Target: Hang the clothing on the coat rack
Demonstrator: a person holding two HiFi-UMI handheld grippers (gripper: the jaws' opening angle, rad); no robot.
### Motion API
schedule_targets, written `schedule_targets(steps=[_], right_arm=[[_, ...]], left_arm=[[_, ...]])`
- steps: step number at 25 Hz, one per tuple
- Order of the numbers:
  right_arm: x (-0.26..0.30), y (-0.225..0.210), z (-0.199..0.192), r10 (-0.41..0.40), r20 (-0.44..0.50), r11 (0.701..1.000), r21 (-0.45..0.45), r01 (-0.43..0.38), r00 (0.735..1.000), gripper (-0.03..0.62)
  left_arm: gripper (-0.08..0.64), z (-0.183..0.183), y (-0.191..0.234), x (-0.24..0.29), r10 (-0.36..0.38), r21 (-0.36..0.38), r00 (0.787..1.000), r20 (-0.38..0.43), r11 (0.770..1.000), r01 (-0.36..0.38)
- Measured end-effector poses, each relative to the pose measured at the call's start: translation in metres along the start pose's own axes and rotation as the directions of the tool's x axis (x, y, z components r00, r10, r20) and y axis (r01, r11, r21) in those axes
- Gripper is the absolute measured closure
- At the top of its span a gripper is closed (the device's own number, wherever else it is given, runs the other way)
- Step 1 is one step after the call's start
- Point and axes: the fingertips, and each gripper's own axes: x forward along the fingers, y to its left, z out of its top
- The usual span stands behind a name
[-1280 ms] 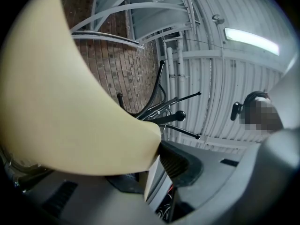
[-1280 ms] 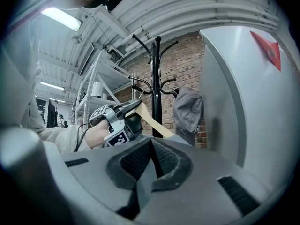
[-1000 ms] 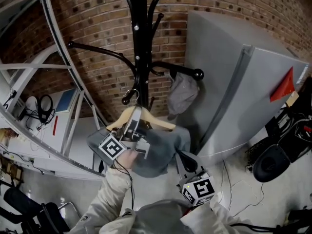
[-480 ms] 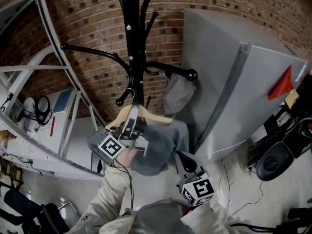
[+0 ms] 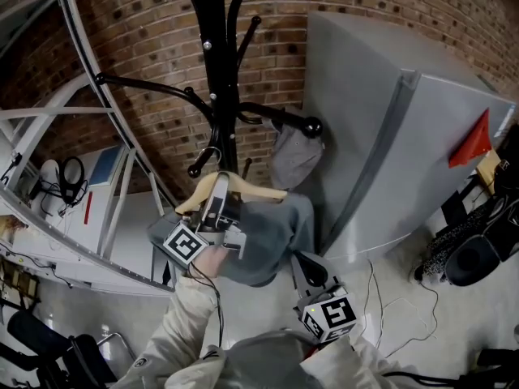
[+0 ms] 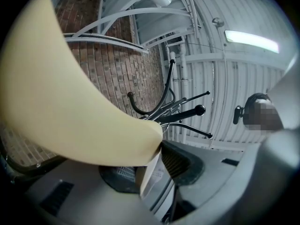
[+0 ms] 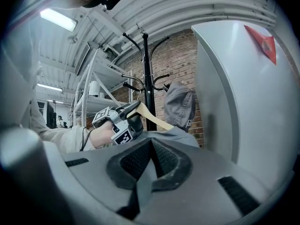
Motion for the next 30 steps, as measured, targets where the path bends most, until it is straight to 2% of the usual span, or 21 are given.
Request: schedule_targets(steps=[5,13,15,17,19,22,26,30], right_arm=[[-0.002,-0.003,-0.002,0.009,-0.001,1.0,0.012,-0.009,1.0,0.569],[-0.01,-0.007,-0.002,0.027,-0.008,1.0,0.015,-0.026,1.0,0.569],[-0.011,-0.006,-0.002,0.042,-0.008,0.999,0.02,-0.042,0.999,0.568],[-0.012,-0.004,-0.004,0.062,-0.013,0.998,0.027,-0.062,0.998,0.569],[-0.013,-0.003,-0.006,0.08,-0.019,0.996,0.032,-0.079,0.997,0.569],[-0.016,-0.002,-0.008,0.104,-0.023,0.994,0.037,-0.103,0.994,0.569],[-0.021,0.001,-0.014,0.138,-0.025,0.99,0.043,-0.137,0.99,0.569],[-0.026,0.005,-0.024,0.173,-0.037,0.984,0.054,-0.171,0.984,0.568]], left_arm=[[0.426,-0.005,0.002,-0.004,0.017,0.003,1.0,0.008,1.0,-0.017],[0.428,-0.024,0.014,-0.028,0.105,-0.017,0.994,0.002,0.994,-0.105],[0.428,-0.028,0.012,-0.034,0.123,0.016,0.992,-0.01,0.992,-0.123],[0.428,-0.028,0.005,-0.038,0.146,0.114,0.989,-0.034,0.983,-0.141],[0.436,-0.03,-0.003,-0.043,0.176,0.213,0.983,-0.056,0.964,-0.161],[0.462,-0.035,-0.012,-0.056,0.24,0.309,0.968,-0.07,0.928,-0.207],[0.5,-0.044,-0.017,-0.078,0.351,0.459,0.933,-0.076,0.843,-0.28],[0.518,-0.062,-0.032,-0.101,0.397,0.563,0.914,-0.088,0.777,-0.283]])
